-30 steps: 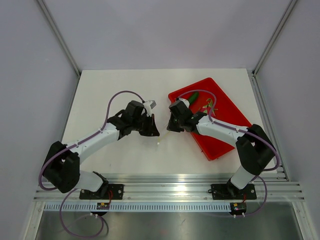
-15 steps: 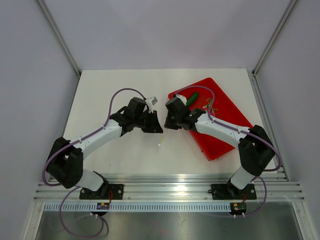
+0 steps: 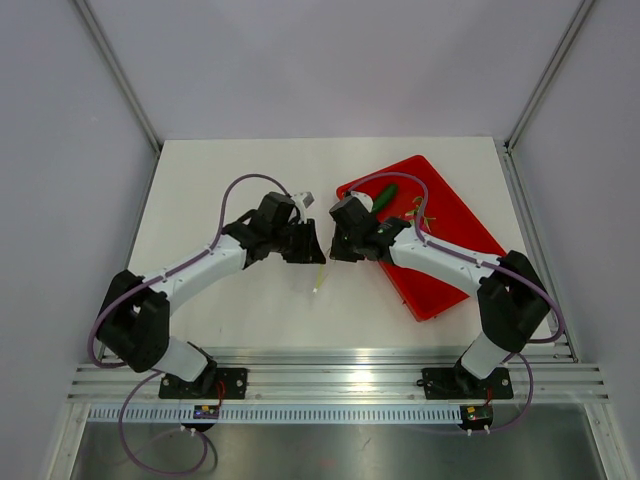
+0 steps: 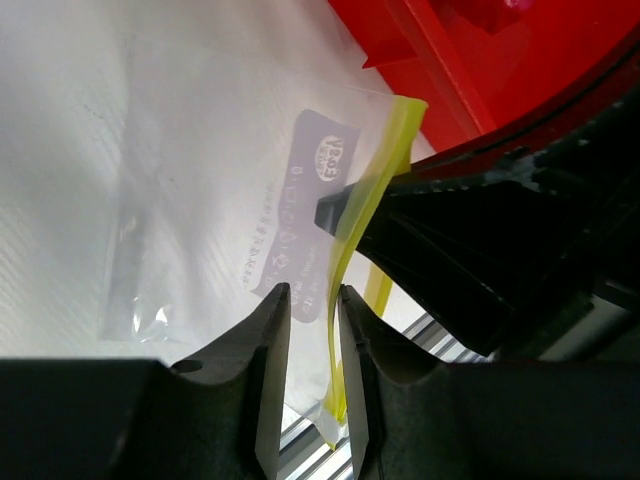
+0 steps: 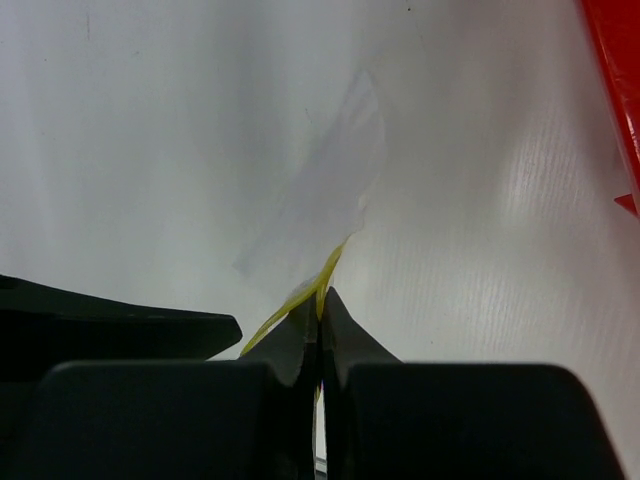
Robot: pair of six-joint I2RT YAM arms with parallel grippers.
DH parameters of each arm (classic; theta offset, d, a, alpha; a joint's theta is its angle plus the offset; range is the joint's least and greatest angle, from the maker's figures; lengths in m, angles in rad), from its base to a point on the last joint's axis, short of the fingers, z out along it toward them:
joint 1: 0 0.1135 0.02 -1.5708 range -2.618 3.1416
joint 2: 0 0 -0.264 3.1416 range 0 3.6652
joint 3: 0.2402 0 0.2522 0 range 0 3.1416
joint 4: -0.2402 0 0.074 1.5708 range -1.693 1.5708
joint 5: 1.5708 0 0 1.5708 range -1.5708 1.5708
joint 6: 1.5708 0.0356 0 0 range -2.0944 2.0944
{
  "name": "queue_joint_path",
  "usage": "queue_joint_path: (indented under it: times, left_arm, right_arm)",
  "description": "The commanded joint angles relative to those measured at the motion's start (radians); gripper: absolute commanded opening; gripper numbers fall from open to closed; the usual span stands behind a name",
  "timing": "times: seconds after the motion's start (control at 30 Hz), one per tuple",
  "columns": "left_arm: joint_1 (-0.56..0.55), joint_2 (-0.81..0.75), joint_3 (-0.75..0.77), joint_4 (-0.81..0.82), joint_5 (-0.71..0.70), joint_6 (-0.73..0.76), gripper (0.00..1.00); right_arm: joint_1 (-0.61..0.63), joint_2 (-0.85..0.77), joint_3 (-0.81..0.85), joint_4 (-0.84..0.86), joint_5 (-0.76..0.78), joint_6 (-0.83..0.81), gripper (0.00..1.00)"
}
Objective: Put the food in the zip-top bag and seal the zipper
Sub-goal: Open the zipper of the food storage bag.
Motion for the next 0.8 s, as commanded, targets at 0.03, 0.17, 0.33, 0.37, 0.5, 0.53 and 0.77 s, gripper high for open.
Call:
queue_joint_path:
  times: [0.03, 0.17, 0.33, 0.37, 0.5, 0.53, 0.77]
  left_arm:
    - [-0.007, 0.026, 0.054, -0.023, -0.037, 0.017, 0.29]
    - [-0.019, 0.037, 0.068, -0.036, -0.048, 0.028, 0.33]
    - [-0.038, 0.060, 0.100, -0.074, -0.111, 0.035, 0.03]
    - [-0.038, 0.063, 0.108, -0.101, -0.120, 0.037, 0.00]
    - [-0.038, 0.041, 0.158, -0.197, -0.205, 0.049, 0.00]
    - [-0.038, 0.022, 0.175, -0.215, -0.235, 0.054, 0.00]
    - [-0.039, -0.017, 0.269, -0.361, -0.329, 0.049, 0.00]
  right_arm:
    - [0.011, -0.053, 0.027, -0.008, 0.027, 0.003, 0.00]
    - [0.011, -0.056, 0.027, -0.009, 0.021, 0.002, 0.00]
    - [0.011, -0.056, 0.031, -0.013, 0.017, -0.007, 0.00]
    - [0.011, -0.056, 0.031, -0.014, 0.017, -0.015, 0.00]
    - [0.011, -0.025, 0.063, -0.096, 0.108, -0.061, 0.00]
    - [0.009, -0.016, 0.076, -0.120, 0.139, -0.081, 0.00]
    - [0.009, 0.064, 0.210, -0.210, 0.224, -0.158, 0.00]
